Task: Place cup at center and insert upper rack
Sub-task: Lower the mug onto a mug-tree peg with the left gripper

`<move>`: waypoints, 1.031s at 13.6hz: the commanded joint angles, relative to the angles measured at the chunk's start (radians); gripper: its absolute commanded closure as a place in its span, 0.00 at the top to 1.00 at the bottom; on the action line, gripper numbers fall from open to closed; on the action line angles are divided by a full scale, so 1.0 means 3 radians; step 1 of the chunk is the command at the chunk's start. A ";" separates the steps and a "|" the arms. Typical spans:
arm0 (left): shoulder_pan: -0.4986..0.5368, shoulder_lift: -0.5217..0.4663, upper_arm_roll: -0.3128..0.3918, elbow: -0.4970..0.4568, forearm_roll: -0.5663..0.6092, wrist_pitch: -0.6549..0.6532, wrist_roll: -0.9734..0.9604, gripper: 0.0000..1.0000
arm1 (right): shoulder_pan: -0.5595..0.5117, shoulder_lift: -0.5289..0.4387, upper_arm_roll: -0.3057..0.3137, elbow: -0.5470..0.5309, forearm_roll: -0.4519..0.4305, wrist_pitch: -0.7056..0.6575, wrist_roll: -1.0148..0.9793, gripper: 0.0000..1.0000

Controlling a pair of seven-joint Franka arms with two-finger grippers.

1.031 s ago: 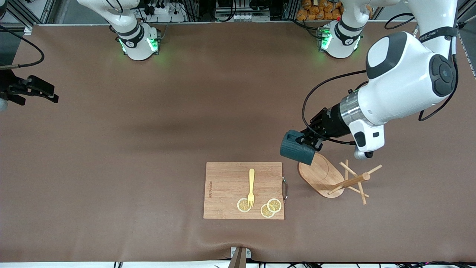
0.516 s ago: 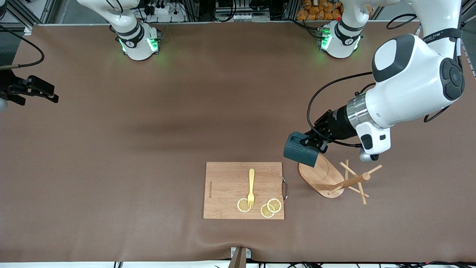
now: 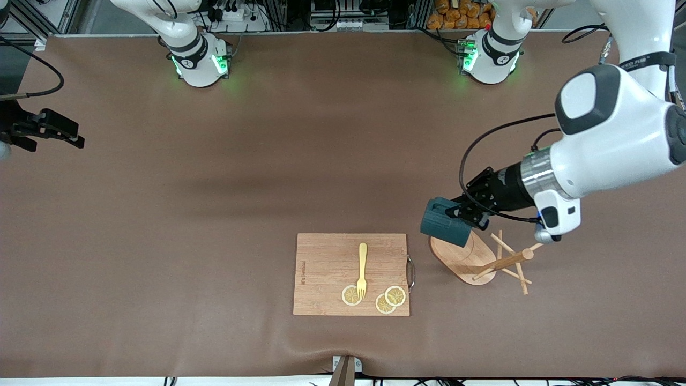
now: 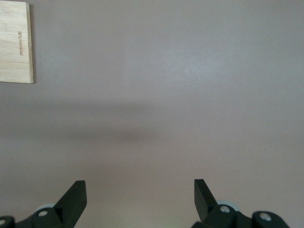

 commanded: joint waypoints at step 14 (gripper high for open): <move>0.0747 0.0270 -0.0022 -0.0171 -0.1104 -0.0635 0.1059 0.00 | 0.0010 0.0013 0.0000 0.0033 -0.0015 -0.0027 0.0026 1.00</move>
